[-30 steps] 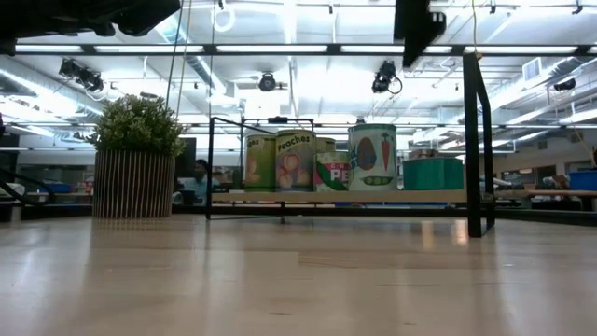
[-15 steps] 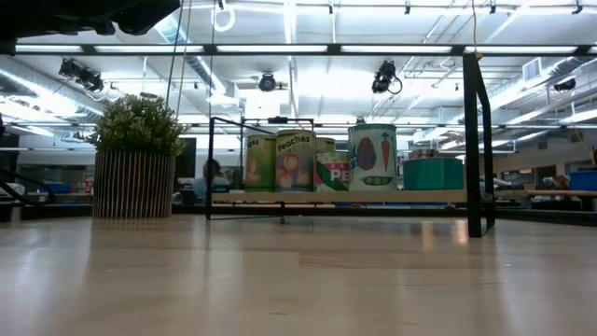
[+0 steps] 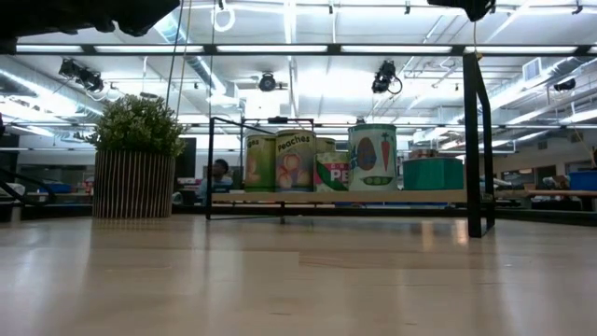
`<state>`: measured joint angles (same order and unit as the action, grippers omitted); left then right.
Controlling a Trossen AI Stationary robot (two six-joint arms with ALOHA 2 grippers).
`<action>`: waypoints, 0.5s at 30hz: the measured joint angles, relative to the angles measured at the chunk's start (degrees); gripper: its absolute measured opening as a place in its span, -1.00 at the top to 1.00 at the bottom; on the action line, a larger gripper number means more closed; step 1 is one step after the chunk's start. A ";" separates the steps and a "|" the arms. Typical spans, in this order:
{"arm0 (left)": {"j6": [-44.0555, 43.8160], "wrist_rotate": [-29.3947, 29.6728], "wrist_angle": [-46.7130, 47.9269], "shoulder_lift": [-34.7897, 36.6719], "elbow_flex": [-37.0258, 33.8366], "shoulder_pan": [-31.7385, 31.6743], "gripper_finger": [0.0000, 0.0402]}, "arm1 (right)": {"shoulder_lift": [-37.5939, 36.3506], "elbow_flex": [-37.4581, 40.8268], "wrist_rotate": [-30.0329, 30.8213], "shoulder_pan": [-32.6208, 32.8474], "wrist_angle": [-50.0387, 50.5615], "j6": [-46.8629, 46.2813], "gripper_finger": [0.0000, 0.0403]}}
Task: Pick and place cans onto a shelf
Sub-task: Return to Home Position
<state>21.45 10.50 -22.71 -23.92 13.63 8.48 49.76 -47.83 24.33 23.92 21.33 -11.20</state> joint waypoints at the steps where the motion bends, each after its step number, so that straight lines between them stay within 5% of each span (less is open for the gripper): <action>1: -0.15 -0.02 -0.14 0.16 0.00 0.00 -0.98 | -1.68 1.46 -0.06 -0.61 -1.16 1.85 -0.53; 15: -13.06 0.42 5.47 11.01 0.04 -5.23 -0.98 | -25.12 22.31 -5.57 -6.01 -16.38 13.91 -0.53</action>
<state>8.38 10.92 -17.24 -12.91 13.67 3.25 24.65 -25.52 18.76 17.91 4.95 2.71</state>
